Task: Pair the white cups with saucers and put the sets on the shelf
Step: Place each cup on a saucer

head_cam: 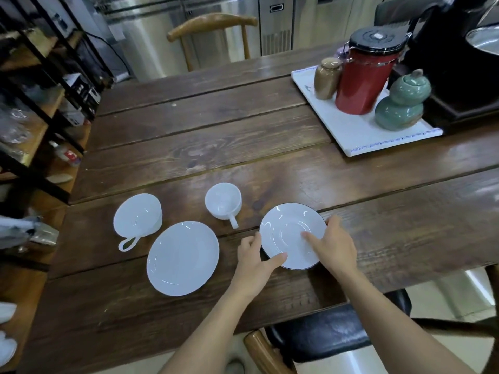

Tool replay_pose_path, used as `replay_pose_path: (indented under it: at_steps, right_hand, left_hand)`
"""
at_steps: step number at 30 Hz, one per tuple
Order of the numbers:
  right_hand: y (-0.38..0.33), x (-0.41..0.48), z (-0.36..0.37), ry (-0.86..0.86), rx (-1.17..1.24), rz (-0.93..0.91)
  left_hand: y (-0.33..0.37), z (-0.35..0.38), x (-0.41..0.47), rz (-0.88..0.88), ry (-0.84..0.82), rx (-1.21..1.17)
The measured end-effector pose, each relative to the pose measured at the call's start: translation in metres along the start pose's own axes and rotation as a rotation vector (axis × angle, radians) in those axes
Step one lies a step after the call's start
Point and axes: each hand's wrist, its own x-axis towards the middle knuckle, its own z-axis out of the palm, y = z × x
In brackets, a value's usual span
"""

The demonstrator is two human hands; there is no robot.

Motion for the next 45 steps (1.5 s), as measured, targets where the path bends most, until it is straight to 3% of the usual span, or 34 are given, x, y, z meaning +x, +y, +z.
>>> replay_pose_path:
  at_steps: [3,6,9,11,15,20,26,32,45]
  right_hand:
    - [-0.006,0.004,-0.005,0.086,-0.09,-0.032]
    - [-0.023,0.008,-0.007,0.21,-0.145,-0.139]
    - [-0.05,0.014,-0.002,0.162,-0.093,-0.282]
    - [-0.069,0.015,0.005,0.088,-0.072,-0.389]
    - [-0.104,0.018,0.024,-0.041,-0.04,-0.445]
    - [-0.13,0.025,0.044,-0.27,-0.162,-0.47]
    - [-0.137,0.027,0.06,-0.498,-0.022,-0.435]
    - [-0.142,0.03,0.066,-0.53,0.13,-0.451]
    - [-0.101,0.009,-0.012,-0.386,0.271,-0.307]
  left_hand:
    - [-0.001,-0.015,0.001,0.066,0.123,0.149]
    - [0.002,-0.044,-0.001,0.197,0.352,0.153]
    - [0.0,-0.074,0.006,0.333,0.564,0.298]
    - [-0.006,-0.093,0.019,0.364,0.595,0.365]
    - [-0.021,-0.121,0.05,0.261,0.387,0.379]
    - [-0.029,-0.133,0.082,0.187,0.107,0.385]
    - [-0.035,-0.133,0.099,0.184,-0.043,0.185]
    - [-0.032,-0.135,0.1,0.262,-0.064,0.016]
    - [0.03,-0.096,0.073,0.394,-0.206,0.043]
